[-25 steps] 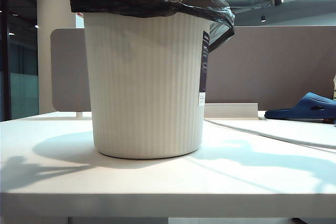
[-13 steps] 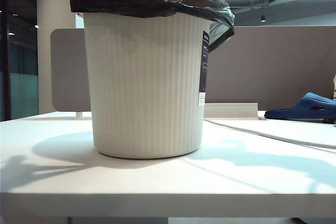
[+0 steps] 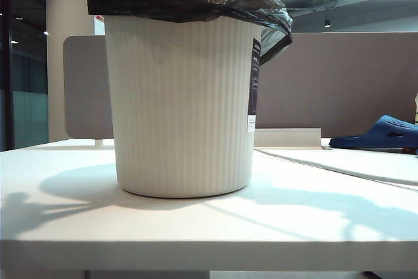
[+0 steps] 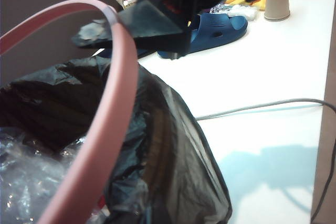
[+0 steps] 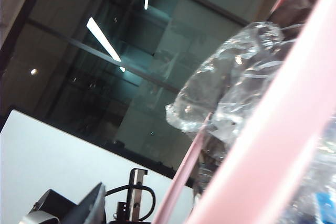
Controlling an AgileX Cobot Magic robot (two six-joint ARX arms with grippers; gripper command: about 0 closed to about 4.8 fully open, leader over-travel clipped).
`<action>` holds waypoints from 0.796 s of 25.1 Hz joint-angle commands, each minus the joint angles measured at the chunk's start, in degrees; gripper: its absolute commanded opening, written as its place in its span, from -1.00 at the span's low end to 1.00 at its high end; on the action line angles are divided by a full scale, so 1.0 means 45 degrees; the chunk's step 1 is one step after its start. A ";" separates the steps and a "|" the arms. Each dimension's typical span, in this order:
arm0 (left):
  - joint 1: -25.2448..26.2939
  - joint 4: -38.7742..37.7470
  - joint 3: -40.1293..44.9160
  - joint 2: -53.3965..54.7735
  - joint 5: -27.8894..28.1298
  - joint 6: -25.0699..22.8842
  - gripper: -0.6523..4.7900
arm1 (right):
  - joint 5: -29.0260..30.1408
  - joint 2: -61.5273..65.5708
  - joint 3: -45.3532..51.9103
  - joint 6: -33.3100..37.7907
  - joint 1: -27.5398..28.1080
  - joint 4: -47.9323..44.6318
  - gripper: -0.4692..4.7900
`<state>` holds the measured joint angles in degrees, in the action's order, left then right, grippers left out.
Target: Open the ring lid of the trash can, pull out the black garbage bag inside, and place it on the table.
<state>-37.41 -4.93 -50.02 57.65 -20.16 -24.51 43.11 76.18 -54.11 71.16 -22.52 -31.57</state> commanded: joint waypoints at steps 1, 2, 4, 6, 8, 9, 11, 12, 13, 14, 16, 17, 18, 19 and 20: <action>-0.0029 0.0291 -0.0073 -0.0019 0.0238 -0.0131 -0.78 | -0.0136 0.0083 -0.0301 0.0189 -0.0117 -0.0432 -0.02; -0.0029 0.0296 -0.0073 -0.0024 0.0306 -0.0136 -0.78 | -0.0141 0.0083 -0.0340 0.0219 -0.0160 -0.0495 -0.02; -0.0029 0.0311 -0.0073 -0.0024 0.0597 -0.0277 -0.78 | -0.0165 0.0146 -0.0476 0.0238 -0.0180 -0.0471 -0.02; -0.0029 0.0335 -0.0073 -0.0024 0.0821 -0.0476 -0.78 | -0.0175 0.0155 -0.0568 0.0287 -0.0180 -0.0466 -0.02; -0.0029 0.0418 -0.0073 -0.0024 0.0874 -0.0515 -0.78 | -0.0170 0.0155 -0.0699 0.0296 -0.0180 -0.0457 -0.02; -0.0029 0.0461 -0.0073 -0.0024 0.0918 -0.0568 -0.78 | -0.0170 0.0155 -0.0767 0.0301 -0.0180 -0.0457 -0.02; -0.0029 0.0617 -0.0073 -0.0024 0.1219 -0.0622 -0.78 | -0.0165 0.0155 -0.0879 0.0432 -0.0185 -0.0457 -0.02; -0.0029 0.0665 -0.0073 -0.0019 0.1311 -0.0670 -0.78 | -0.0170 0.0155 -0.0923 0.0437 -0.0185 -0.0476 -0.02; -0.0029 0.0772 -0.0073 -0.0019 0.1341 -0.0690 -0.78 | -0.0175 0.0155 -0.0952 0.0495 -0.0185 -0.0481 -0.02; -0.0024 0.0874 -0.0073 -0.0019 0.1345 -0.0695 -0.78 | -0.0170 0.0155 -0.0976 0.0515 -0.0185 -0.0476 -0.02; -0.0024 0.1098 -0.0073 -0.0024 0.1345 -0.0695 -0.78 | -0.0083 0.0155 -0.1015 0.0520 -0.0185 -0.0471 -0.02; -0.0024 0.1214 -0.0073 -0.0019 0.1375 -0.0704 -0.78 | -0.0083 0.0155 -0.1020 0.0534 -0.0185 -0.0471 -0.02; -0.0024 0.1302 -0.0073 -0.0019 0.1447 -0.0714 -0.78 | -0.0078 0.0155 -0.1030 0.0534 -0.0185 -0.0471 -0.02; -0.0024 0.1399 -0.0073 -0.0019 0.1598 -0.0801 -0.78 | -0.0078 0.0155 -0.1035 0.0539 -0.0189 -0.0471 -0.02; -0.0029 0.1452 -0.0073 -0.0019 0.1739 -0.0894 -0.78 | -0.0078 0.0155 -0.1035 0.0549 -0.0189 -0.0471 -0.02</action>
<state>-37.41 -0.10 -50.02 57.67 -13.61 -27.62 42.65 77.06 -58.24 73.52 -23.22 -32.60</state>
